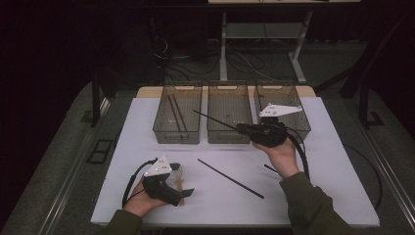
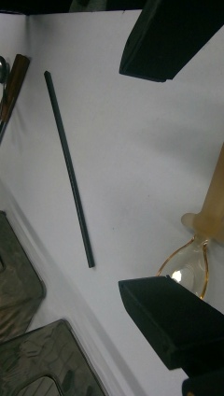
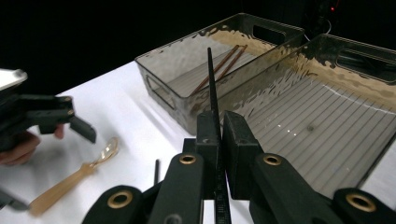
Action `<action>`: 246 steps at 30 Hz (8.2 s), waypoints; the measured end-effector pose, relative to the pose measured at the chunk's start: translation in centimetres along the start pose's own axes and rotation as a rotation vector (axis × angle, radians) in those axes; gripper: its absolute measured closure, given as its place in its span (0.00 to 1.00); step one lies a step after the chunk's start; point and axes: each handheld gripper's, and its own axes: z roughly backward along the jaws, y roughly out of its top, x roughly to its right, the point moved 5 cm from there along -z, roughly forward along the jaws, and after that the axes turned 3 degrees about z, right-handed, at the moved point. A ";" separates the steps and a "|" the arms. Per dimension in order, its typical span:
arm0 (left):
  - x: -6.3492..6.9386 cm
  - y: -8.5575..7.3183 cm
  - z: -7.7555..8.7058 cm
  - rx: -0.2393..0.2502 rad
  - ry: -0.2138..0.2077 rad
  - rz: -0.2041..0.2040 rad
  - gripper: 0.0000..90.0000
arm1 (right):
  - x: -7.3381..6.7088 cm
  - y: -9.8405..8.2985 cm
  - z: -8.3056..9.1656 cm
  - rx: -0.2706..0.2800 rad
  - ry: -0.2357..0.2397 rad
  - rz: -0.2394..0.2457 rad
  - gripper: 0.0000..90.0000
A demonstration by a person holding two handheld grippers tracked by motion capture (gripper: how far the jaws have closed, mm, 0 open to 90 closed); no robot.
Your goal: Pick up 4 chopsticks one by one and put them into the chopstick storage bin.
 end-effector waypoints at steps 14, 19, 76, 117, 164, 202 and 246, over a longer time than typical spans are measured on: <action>0.0 0.1 0.1 -0.002 -0.003 -0.007 0.00 | 0.9 2.5 -4.2 -0.060 -0.038 -0.020 0.95; 0.1 0.1 0.1 0.004 -0.002 -0.005 0.00 | 0.9 3.6 -5.8 -0.082 -0.053 -0.016 0.95; 0.2 0.3 0.1 0.011 -0.021 -0.025 0.00 | 1.2 7.9 -20.5 -0.250 -0.189 0.010 0.69; 0.4 0.1 0.2 0.012 -0.022 0.001 0.00 | -1.5 0.8 -8.0 -0.166 0.146 0.025 0.42; 0.7 0.2 0.6 0.031 -0.015 0.011 0.00 | -2.7 -13.5 5.1 -0.272 0.162 0.028 0.58; 0.9 0.2 0.4 0.019 -0.026 -0.001 0.00 | -3.9 -15.9 3.8 -0.414 0.129 0.146 0.94; 1.0 0.3 0.4 0.023 -0.028 0.000 0.00 | -2.6 -11.7 6.7 -0.147 0.162 0.051 0.94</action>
